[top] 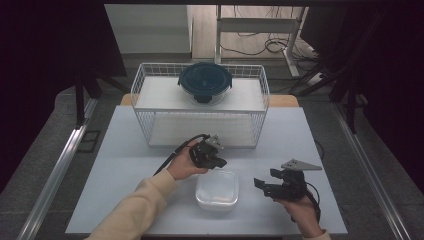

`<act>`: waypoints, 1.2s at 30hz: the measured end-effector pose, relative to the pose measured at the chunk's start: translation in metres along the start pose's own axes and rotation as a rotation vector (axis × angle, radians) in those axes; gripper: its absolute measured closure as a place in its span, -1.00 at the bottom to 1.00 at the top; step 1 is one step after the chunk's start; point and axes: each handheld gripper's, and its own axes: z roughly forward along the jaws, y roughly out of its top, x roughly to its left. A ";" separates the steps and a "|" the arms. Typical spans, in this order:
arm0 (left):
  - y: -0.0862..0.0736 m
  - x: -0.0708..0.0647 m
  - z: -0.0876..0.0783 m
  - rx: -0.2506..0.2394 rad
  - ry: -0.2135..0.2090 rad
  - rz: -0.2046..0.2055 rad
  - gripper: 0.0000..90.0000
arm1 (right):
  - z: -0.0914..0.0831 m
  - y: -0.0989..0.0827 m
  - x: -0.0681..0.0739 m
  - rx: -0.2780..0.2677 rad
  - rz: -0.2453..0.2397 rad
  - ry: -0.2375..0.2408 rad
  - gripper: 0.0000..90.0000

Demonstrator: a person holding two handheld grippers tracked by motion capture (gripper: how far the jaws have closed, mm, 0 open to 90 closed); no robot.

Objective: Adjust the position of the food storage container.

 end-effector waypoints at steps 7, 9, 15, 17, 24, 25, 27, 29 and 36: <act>-0.025 -0.009 -0.053 -0.107 0.016 -0.129 1.00 | -0.001 -0.001 -0.002 -0.004 0.007 -0.005 -0.53; -0.036 -0.017 -0.065 -0.123 0.009 -0.160 1.00 | -0.001 -0.001 -0.002 -0.002 0.009 -0.008 -0.53; -0.069 -0.048 -0.085 -0.130 -0.012 -0.180 1.00 | 0.001 -0.001 -0.001 0.005 0.009 -0.009 -0.53; -0.081 -0.059 -0.082 -0.117 -0.033 -0.192 1.00 | 0.001 -0.002 0.000 0.009 0.009 -0.009 -0.53; -0.106 -0.086 -0.067 -0.071 -0.033 -0.185 1.00 | 0.002 -0.003 -0.001 0.012 0.020 -0.013 -0.53; -0.108 -0.088 -0.066 -0.068 -0.032 -0.187 1.00 | 0.002 -0.003 -0.002 0.012 0.019 -0.013 -0.53; -0.111 -0.093 -0.063 -0.067 -0.035 -0.191 1.00 | 0.001 -0.003 -0.002 0.011 0.019 -0.015 -0.53; -0.111 -0.097 -0.058 -0.060 -0.040 -0.186 1.00 | 0.001 -0.003 -0.003 0.010 0.020 -0.016 -0.53; -0.104 -0.106 -0.039 -0.029 -0.054 -0.163 1.00 | 0.001 -0.003 -0.003 0.007 0.018 -0.015 -0.53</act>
